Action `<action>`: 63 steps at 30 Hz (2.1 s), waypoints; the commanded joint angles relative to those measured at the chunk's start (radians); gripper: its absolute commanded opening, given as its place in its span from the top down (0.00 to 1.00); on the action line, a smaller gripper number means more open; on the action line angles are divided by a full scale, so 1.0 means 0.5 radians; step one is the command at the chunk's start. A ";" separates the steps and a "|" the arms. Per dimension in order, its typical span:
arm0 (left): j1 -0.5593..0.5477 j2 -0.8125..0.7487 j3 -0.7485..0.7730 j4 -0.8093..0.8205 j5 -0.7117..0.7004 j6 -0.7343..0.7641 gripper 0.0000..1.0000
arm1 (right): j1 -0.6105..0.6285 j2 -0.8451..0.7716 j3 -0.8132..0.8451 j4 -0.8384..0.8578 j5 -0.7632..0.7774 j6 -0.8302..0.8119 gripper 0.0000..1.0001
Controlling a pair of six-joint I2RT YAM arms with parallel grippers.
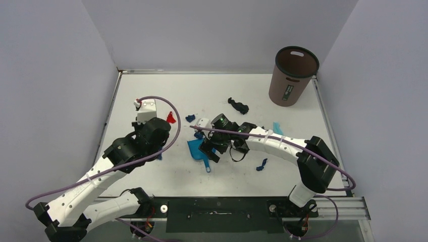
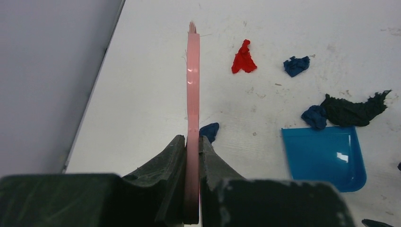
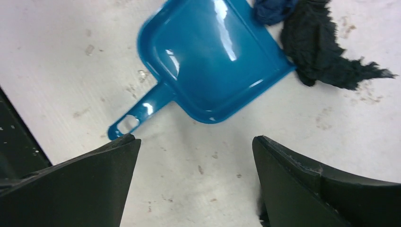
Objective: Sweep away the paper scraps from the table
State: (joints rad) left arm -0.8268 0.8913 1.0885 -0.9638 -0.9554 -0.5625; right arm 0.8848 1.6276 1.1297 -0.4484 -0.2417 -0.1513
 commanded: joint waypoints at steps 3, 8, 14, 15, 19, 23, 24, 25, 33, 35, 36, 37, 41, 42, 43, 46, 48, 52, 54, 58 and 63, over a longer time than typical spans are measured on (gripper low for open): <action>0.317 0.125 0.125 -0.155 0.200 0.276 1.00 | 0.068 0.126 0.101 0.040 -0.004 0.194 0.07; 0.685 0.185 0.068 -0.049 0.482 0.476 1.00 | 0.155 0.196 0.108 0.065 0.187 0.217 0.09; 0.821 0.181 0.015 0.082 0.643 0.535 1.00 | 0.161 0.168 0.026 0.094 0.278 0.201 0.10; 0.826 0.190 0.011 0.095 0.658 0.538 1.00 | 0.141 0.159 0.017 0.093 0.279 0.200 0.10; 0.829 0.228 -0.007 0.133 0.701 0.539 1.00 | 0.039 0.137 -0.002 0.067 0.384 0.168 0.10; 0.831 0.229 -0.033 0.175 0.762 0.517 1.00 | -0.093 0.151 0.038 0.024 0.472 0.155 0.09; 0.832 0.222 -0.035 0.181 0.794 0.508 1.00 | -0.134 0.162 0.066 -0.005 0.472 0.158 0.09; 0.832 0.218 -0.036 0.186 0.816 0.500 1.00 | -0.178 0.168 0.102 -0.033 0.446 0.162 0.08; 0.846 0.177 -0.030 0.165 0.791 0.526 1.00 | -0.089 -0.125 -0.046 0.101 -0.409 0.144 0.05; 0.847 0.171 -0.026 0.166 0.799 0.525 1.00 | 0.068 -0.147 -0.075 0.124 -0.286 0.049 0.08; 0.848 0.169 -0.026 0.169 0.809 0.521 1.00 | 0.150 -0.133 -0.079 0.126 -0.200 0.004 0.09; 0.851 0.170 -0.026 0.168 0.816 0.517 1.00 | 0.185 -0.101 -0.070 0.123 -0.121 -0.021 0.10; 0.852 0.155 -0.027 0.155 0.872 0.485 1.00 | 0.205 0.111 0.049 0.076 -0.038 -0.009 0.10; 0.851 0.147 -0.031 0.153 0.881 0.479 1.00 | 0.216 0.160 0.062 0.088 -0.009 -0.008 0.10; 0.850 0.138 -0.034 0.152 0.890 0.475 1.00 | 0.236 0.190 0.069 0.100 0.055 -0.016 0.10; 0.855 0.111 -0.052 0.152 0.882 0.471 1.00 | 0.303 0.276 0.097 0.107 0.259 -0.043 0.10; 0.854 0.105 -0.058 0.158 0.878 0.477 1.00 | 0.325 0.323 0.113 0.082 0.384 -0.048 0.10; 0.856 0.113 -0.052 0.175 0.880 0.498 1.00 | 0.287 0.293 0.073 0.083 0.616 -0.060 0.10; 0.859 0.125 -0.048 0.186 0.892 0.506 1.00 | 0.233 0.237 0.044 0.079 0.632 -0.060 0.10; 0.858 0.158 -0.048 0.212 0.908 0.528 1.00 | 0.094 0.160 0.025 0.025 0.594 -0.075 0.10; 0.858 0.170 -0.051 0.224 0.900 0.533 1.00 | -0.062 0.070 0.007 -0.009 0.511 -0.076 0.10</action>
State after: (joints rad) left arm -0.4038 0.9787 1.0534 -0.9142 -0.5076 -0.3061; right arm 0.8986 1.7447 1.1389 -0.4385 0.0101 -0.1768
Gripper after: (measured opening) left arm 0.097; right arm 0.899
